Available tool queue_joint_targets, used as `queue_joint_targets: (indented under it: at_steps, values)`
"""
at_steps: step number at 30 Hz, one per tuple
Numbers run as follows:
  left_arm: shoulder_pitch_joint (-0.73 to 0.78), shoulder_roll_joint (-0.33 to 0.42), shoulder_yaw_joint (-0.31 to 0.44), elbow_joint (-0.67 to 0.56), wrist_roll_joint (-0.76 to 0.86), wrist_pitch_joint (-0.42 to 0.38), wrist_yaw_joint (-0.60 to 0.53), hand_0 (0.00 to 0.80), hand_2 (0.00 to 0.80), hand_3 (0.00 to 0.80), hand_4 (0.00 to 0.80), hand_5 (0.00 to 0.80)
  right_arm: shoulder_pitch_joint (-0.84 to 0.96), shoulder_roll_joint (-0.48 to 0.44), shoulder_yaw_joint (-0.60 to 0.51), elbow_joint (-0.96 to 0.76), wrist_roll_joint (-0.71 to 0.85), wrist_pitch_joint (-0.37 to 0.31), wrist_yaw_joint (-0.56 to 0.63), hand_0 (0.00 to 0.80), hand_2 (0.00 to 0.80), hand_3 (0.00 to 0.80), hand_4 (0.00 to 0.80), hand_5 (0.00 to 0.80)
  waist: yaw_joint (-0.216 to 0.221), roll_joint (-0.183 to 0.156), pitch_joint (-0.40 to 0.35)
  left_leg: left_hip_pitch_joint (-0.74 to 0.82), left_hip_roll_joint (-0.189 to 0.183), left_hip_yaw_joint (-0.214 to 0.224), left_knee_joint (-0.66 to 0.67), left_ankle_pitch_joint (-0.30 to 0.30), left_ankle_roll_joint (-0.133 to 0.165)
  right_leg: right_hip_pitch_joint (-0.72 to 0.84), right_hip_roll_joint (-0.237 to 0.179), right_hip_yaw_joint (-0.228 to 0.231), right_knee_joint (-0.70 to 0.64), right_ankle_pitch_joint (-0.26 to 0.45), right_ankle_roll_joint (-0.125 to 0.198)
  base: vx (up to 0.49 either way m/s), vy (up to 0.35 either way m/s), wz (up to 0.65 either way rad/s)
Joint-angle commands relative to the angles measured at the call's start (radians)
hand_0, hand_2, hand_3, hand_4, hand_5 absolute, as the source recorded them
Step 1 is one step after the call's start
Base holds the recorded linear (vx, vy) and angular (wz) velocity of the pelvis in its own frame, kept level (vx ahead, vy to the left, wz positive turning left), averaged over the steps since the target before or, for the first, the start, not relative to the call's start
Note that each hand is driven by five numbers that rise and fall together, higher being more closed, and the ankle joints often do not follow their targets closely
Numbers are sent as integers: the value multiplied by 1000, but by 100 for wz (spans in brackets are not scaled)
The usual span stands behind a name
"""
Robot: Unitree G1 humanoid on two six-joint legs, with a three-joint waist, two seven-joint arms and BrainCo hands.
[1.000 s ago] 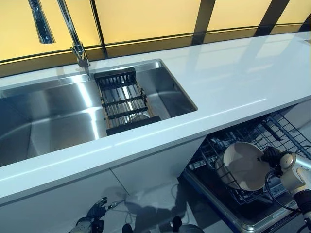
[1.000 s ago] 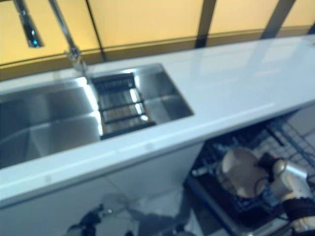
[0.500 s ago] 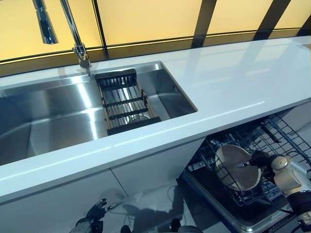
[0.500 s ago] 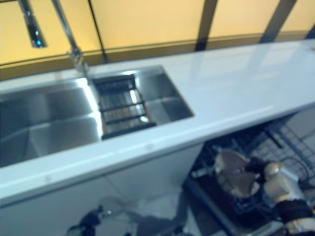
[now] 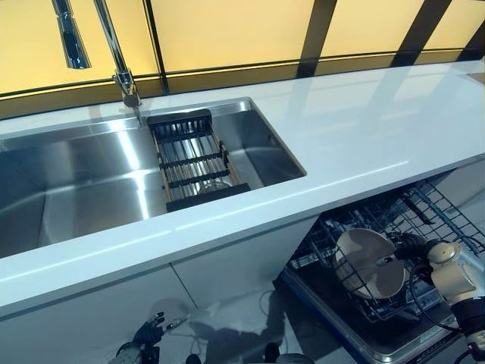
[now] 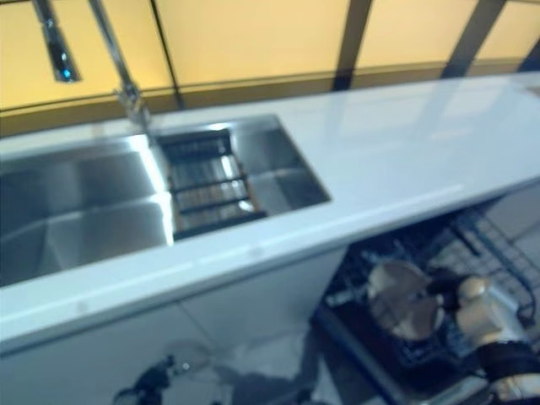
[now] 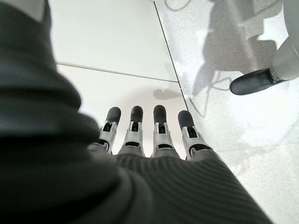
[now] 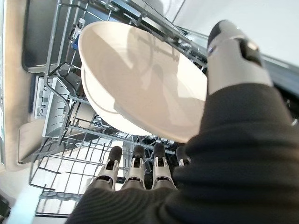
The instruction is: Take plates into dishwasher
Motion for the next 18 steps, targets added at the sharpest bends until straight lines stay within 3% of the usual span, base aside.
queue_joint_targets:
  at_steps: [1, 13, 18]
  values:
    - [-62, 46, 29, 71, 53, 18, 33, 0, 0, 0, 0, 0, -63, -86, -37, 27, 102, 39, -72, 0, 0, 0, 0, 0, 28, -42, -8, 71, 32, 17, 5, -106, 25, -68, -54, -19, 12, 59, 93, 0, 0, 0]
    - [-96, 81, 14, 197, 218, 161, 200, 0, 0, 0, 0, 0, -4, -206, -200, 161, 375, 47, -150, 0, 0, 0, 0, 0, 5, -54, -17, 61, 41, 26, 39, -122, 37, -81, -55, -11, 79, 21, 89, -20, 59, -2]
    - [-119, 112, 30, 235, 222, 202, 280, 0, 0, 0, 0, 0, 65, -226, -273, 222, 489, 50, -181, 0, 0, 0, 0, 0, -10, -70, -1, 34, 34, 30, 153, -182, 61, -103, -71, -1, 140, 11, 93, -49, 145, -7]
